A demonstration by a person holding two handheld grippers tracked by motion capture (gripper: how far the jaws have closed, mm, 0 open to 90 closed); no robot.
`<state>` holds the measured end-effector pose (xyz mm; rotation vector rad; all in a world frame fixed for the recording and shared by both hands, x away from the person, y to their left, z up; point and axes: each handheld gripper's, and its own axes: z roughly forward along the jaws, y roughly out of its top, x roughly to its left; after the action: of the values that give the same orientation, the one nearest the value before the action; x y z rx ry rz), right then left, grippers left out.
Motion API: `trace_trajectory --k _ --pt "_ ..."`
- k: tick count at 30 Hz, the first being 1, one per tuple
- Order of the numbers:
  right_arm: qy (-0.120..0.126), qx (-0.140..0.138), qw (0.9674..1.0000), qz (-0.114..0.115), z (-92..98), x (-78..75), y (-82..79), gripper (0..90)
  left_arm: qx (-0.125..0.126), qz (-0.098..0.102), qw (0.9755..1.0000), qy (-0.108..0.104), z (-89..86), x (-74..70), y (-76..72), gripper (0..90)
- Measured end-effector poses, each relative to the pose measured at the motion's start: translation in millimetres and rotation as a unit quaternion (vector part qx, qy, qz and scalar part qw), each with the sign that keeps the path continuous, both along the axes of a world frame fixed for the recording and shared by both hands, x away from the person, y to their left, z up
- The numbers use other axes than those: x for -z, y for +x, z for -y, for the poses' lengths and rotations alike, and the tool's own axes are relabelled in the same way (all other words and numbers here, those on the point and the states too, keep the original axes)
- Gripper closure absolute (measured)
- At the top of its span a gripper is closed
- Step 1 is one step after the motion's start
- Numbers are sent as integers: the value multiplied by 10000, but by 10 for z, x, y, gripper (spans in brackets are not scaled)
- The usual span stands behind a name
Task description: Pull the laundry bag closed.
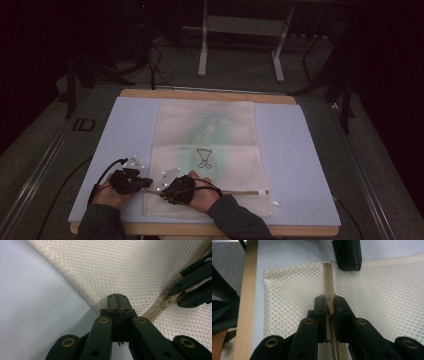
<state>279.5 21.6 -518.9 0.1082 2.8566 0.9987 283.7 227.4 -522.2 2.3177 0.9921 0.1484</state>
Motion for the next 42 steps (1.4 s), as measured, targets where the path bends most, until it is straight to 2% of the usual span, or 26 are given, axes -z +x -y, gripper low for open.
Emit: trace_trajectory --k 42 --pt "-78 51 9999 44 188 -33 -41 820 -4 -7 10000 -25 -5 4 1 898"
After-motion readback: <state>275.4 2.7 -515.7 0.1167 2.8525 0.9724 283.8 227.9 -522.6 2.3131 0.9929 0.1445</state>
